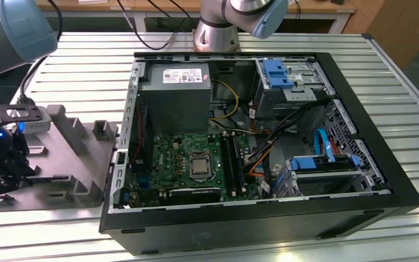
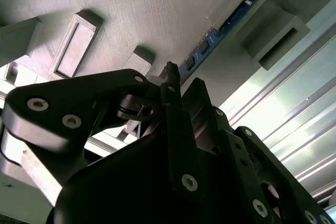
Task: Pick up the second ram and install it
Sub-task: 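Pick up the second ram and move it above second insertion slot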
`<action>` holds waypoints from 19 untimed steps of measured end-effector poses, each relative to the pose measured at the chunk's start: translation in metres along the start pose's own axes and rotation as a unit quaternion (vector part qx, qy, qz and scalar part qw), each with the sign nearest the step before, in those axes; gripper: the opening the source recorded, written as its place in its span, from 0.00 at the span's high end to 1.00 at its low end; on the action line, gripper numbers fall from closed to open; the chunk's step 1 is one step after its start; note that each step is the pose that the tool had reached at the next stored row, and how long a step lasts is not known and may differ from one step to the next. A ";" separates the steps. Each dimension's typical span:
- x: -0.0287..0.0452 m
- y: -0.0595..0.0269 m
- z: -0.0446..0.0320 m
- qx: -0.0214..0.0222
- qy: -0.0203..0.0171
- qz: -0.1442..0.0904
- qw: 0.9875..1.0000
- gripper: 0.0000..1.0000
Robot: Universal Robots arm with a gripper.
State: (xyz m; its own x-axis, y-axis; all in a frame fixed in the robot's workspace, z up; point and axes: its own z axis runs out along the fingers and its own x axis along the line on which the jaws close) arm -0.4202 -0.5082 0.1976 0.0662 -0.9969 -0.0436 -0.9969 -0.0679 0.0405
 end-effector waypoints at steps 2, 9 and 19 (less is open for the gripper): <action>0.0001 0.0000 0.0002 0.000 -0.002 -0.002 1.000 0.70; 0.0000 0.0000 -0.0014 0.000 -0.003 -0.002 1.000 0.70; 0.0000 0.0000 -0.0018 0.000 -0.004 -0.002 1.000 0.72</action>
State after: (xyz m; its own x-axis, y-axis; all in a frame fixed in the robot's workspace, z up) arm -0.4202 -0.5083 0.1994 0.0707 -0.9962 -0.0508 -0.9966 -0.0727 0.0400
